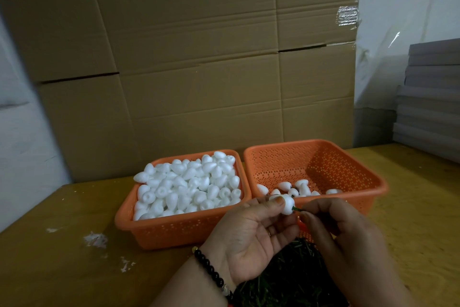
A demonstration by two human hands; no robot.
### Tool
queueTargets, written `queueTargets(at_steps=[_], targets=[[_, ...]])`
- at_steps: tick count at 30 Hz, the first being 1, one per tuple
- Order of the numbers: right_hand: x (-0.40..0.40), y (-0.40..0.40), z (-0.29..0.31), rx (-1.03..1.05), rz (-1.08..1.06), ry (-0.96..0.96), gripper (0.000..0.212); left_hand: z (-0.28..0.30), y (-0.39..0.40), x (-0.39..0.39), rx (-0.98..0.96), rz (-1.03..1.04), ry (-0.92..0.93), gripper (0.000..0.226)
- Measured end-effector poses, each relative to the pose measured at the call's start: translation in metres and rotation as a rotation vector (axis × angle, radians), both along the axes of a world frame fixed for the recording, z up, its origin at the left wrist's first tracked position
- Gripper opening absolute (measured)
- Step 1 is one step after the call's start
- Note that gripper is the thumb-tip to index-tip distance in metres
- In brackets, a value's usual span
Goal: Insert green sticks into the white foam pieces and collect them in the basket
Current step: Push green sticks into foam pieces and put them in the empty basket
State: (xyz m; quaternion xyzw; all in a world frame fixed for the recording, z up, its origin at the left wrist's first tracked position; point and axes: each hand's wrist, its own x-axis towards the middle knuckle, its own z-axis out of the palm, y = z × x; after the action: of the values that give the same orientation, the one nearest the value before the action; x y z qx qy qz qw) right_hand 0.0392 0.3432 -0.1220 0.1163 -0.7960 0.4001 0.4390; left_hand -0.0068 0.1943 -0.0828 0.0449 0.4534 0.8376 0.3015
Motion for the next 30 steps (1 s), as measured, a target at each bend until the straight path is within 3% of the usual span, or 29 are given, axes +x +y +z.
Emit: queueTargets(at_steps=[9,24,30], targets=[[-0.0011,0.0014,0.0014,0.059,-0.04,-0.011,0.009,-0.0015,0.004,0.0028,0.022,0.016,0.01,0.03],[-0.0019,0.0011,-0.0003,0.05,-0.004,-0.09,0.019,-0.0018,0.005,0.0045,0.036,0.025,0.002,0.028],[-0.0007,-0.001,0.0025,-0.003,0.036,-0.099,0.006,-0.0025,0.0045,0.0045,0.046,0.03,0.005,0.029]])
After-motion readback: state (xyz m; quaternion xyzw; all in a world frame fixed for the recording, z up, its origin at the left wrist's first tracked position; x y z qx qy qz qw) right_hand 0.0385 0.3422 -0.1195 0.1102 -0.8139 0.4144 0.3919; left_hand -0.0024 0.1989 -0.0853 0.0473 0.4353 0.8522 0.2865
